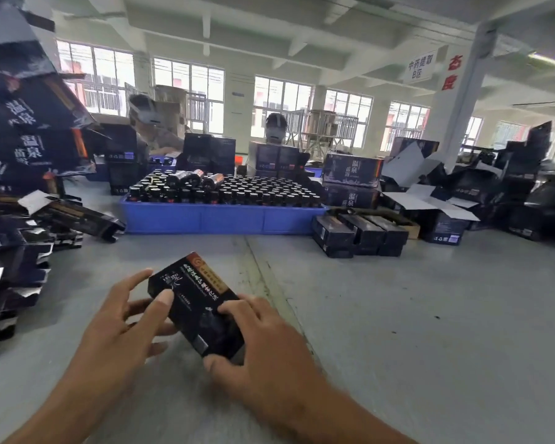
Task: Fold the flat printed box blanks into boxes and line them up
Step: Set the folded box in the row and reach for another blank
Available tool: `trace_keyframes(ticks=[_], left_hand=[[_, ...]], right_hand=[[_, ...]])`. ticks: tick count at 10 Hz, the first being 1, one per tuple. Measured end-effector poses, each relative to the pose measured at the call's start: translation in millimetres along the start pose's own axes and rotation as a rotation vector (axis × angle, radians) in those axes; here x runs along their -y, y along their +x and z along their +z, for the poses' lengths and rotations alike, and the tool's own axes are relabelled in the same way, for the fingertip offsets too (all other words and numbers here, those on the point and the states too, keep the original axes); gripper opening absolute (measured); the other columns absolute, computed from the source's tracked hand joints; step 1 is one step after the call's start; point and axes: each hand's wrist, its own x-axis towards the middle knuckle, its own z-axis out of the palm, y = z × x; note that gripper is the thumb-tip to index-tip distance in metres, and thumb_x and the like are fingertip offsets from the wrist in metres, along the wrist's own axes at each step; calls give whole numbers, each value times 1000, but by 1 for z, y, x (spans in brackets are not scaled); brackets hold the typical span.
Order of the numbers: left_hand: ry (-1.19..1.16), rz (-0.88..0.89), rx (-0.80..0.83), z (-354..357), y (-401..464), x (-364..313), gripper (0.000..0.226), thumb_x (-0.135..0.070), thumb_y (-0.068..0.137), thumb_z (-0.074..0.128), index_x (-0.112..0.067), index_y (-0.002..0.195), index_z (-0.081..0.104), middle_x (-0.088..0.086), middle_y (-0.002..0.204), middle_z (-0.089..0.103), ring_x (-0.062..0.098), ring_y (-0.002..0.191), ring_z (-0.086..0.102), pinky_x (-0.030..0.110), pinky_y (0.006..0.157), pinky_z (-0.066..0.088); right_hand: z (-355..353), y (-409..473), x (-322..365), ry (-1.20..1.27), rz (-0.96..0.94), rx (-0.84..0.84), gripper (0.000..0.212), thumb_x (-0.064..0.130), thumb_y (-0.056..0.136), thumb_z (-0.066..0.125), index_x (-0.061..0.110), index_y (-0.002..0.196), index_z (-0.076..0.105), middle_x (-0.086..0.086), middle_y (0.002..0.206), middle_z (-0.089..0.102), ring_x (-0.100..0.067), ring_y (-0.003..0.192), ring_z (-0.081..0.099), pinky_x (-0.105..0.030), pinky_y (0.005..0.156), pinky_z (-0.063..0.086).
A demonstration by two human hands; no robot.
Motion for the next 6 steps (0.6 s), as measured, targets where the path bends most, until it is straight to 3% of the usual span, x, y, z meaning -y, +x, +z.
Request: trace_keyframes(ticks=[1,2,3,5,6], left_hand=[[253,43,43,4,-5,4,36,-64,71,58,-73,104,46,-12,108,65,9,80,73,43,81,57],[491,107,101,9,-6,11,36,-70,68,51,-66,104,48,-20,108,61,-3,85,64,36,84,53],[641,144,141,11,-6,15,23,-63,80,56,-64,103,49,-25,108,57,-9,86,60,34,86,54],[700,177,156,13,-3,17,26,-51,80,71,-63,95,53,-30,98,60,-16,88,56,22,83,51],[733,273,148,15,9,33,30,-49,81,72,-60,103,56,-30,97,61,-16,90,57,7,82,42]], right_hand=[[-2,11,-17,-14,122,-18,55,58,85,56,38,133,40,9,139,45,-14,112,54,-33,96,51],[-2,34,-44,-178,237,30,52,57,93,49,30,136,45,1,139,47,-22,116,53,-38,97,50],[-3,64,-78,-357,296,35,49,50,99,43,22,138,51,-5,146,47,-27,127,45,-41,103,42],[-3,109,-147,-558,403,-37,46,51,101,38,21,130,60,-1,136,60,-26,123,48,-40,97,42],[0,126,-172,-651,456,-80,47,54,101,36,23,126,61,0,131,63,-27,121,46,-42,95,42]])
